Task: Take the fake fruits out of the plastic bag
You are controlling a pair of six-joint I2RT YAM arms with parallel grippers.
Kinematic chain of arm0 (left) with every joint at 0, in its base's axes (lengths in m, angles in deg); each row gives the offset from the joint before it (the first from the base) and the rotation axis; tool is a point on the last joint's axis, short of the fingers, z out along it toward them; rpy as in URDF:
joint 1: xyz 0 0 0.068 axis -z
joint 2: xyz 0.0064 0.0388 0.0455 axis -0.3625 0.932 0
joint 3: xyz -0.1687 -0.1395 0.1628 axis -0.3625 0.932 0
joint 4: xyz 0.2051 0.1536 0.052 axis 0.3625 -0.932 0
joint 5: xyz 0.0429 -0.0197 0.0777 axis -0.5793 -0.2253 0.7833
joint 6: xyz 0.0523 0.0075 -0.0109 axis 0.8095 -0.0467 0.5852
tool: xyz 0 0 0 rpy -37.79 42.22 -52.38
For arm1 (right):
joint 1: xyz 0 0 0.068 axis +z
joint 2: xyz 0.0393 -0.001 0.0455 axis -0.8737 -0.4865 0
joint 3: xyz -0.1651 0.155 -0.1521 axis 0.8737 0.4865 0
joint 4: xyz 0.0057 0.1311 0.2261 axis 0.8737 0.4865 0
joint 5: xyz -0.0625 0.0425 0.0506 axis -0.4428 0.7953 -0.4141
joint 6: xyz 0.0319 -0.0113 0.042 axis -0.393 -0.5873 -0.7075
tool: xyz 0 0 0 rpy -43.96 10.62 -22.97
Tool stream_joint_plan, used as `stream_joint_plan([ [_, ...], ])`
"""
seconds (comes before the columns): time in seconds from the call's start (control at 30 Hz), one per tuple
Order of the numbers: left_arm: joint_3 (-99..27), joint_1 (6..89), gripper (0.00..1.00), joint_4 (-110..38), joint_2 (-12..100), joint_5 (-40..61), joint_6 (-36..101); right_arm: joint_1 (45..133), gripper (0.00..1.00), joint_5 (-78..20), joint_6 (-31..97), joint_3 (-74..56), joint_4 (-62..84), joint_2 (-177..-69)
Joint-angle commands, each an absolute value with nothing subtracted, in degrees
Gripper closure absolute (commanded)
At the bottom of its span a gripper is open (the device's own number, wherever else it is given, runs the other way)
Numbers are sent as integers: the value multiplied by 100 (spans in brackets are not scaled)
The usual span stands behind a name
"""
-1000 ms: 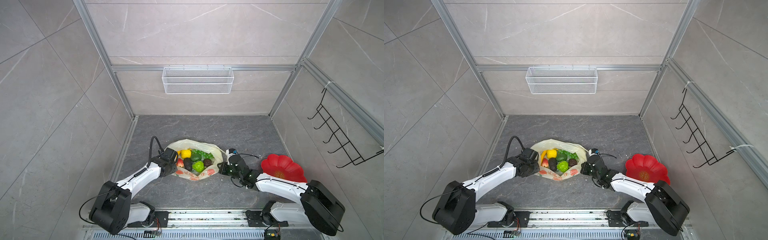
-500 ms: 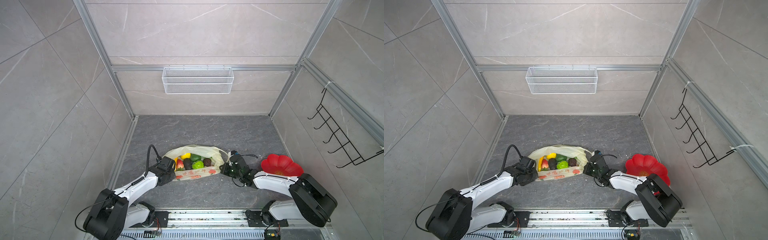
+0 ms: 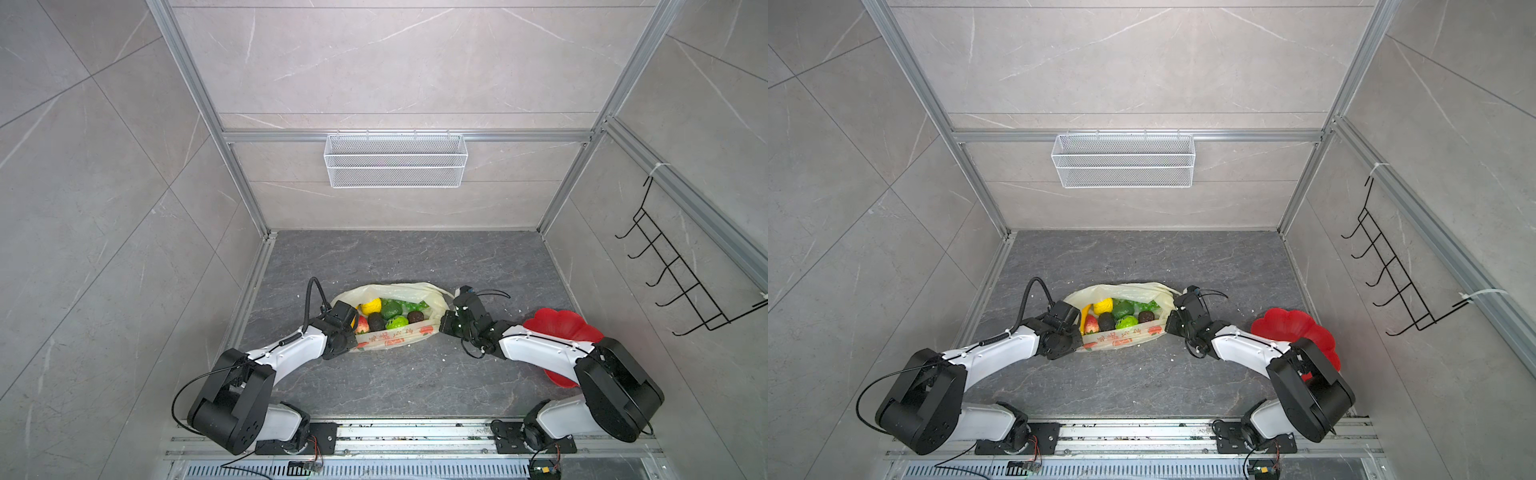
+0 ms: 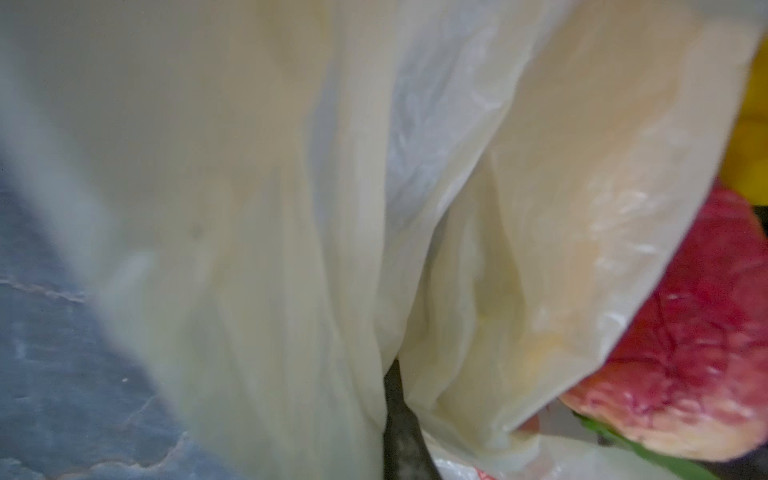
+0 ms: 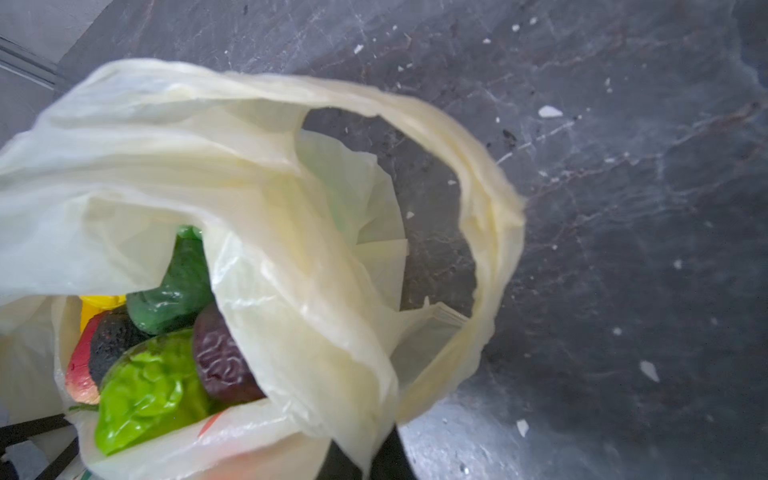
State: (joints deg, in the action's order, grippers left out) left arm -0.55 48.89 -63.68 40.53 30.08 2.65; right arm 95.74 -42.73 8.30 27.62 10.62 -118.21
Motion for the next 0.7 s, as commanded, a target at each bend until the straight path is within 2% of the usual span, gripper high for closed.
stream_joint_plan([
  [0.0,-163,4876,98,-6561,3816,3277,457,9772,54,-4943,1401,2377,2108,-11459],
  [0.03,-141,4876,99,-6590,3788,3309,478,9838,45,-5216,1534,2266,2467,-11338],
  [0.13,-41,4876,100,-6521,3697,3326,524,10053,30,-5726,2020,1912,3289,-11089],
  [0.3,7,4876,100,-6431,3646,3306,576,10485,13,-6368,2886,1235,3999,-11202],
  [0.67,-75,4876,100,-6454,3672,3341,638,10713,7,-6243,5194,-136,3181,-13177],
])
